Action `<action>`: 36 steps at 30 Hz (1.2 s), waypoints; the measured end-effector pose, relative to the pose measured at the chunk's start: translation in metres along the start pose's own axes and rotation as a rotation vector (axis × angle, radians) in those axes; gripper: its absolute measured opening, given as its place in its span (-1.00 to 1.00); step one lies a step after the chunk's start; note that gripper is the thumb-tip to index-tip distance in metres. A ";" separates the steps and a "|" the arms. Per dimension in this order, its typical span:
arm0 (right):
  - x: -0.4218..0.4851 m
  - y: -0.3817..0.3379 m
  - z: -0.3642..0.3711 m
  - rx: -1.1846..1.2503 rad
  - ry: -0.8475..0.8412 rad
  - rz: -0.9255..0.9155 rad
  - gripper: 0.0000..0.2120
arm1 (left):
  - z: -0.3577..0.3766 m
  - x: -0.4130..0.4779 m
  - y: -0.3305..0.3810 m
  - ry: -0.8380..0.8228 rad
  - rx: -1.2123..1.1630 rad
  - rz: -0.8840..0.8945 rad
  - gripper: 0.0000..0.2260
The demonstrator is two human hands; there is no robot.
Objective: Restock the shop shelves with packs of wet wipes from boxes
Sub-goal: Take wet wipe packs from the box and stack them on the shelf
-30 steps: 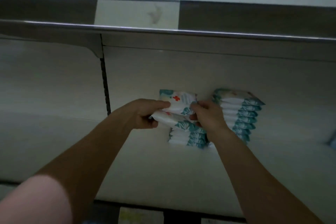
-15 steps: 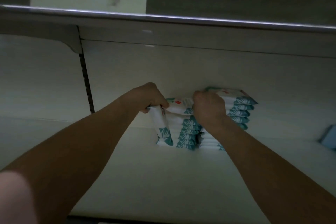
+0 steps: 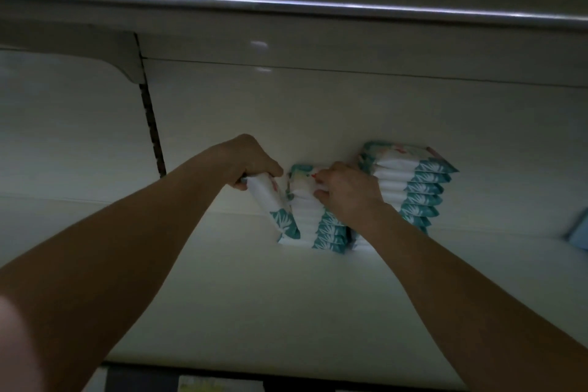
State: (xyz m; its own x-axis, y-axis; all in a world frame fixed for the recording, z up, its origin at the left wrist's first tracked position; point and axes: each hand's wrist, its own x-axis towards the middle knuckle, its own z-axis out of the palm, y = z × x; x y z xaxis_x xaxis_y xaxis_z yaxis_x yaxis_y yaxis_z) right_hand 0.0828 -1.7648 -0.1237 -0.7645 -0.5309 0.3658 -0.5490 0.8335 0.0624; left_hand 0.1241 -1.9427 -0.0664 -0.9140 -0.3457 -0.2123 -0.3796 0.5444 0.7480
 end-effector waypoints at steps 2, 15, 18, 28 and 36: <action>0.003 0.001 0.002 0.021 -0.049 0.007 -0.65 | -0.011 -0.002 -0.003 0.016 -0.061 -0.019 -0.77; -0.011 -0.015 -0.072 1.229 -0.463 0.320 -0.71 | -0.024 -0.009 -0.005 -0.078 -0.390 -0.010 -0.93; -0.008 -0.016 -0.078 1.282 -0.438 0.292 -0.61 | -0.032 -0.014 0.003 -0.036 -0.330 0.006 -0.90; 0.007 0.027 -0.084 0.453 -0.154 0.132 -0.72 | 0.014 -0.011 0.028 -0.209 -0.686 -0.020 -0.94; 0.000 0.036 -0.049 -0.082 -0.009 0.046 -0.83 | 0.050 0.007 0.032 0.016 -0.385 0.063 -0.66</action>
State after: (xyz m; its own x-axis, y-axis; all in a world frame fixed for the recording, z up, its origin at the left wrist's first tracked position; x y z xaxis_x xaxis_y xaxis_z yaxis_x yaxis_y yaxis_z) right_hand 0.0791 -1.7274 -0.0763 -0.7911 -0.4930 0.3620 -0.4844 0.8664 0.1214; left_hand 0.0985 -1.8897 -0.0752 -0.9303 -0.3342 -0.1512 -0.2390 0.2394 0.9410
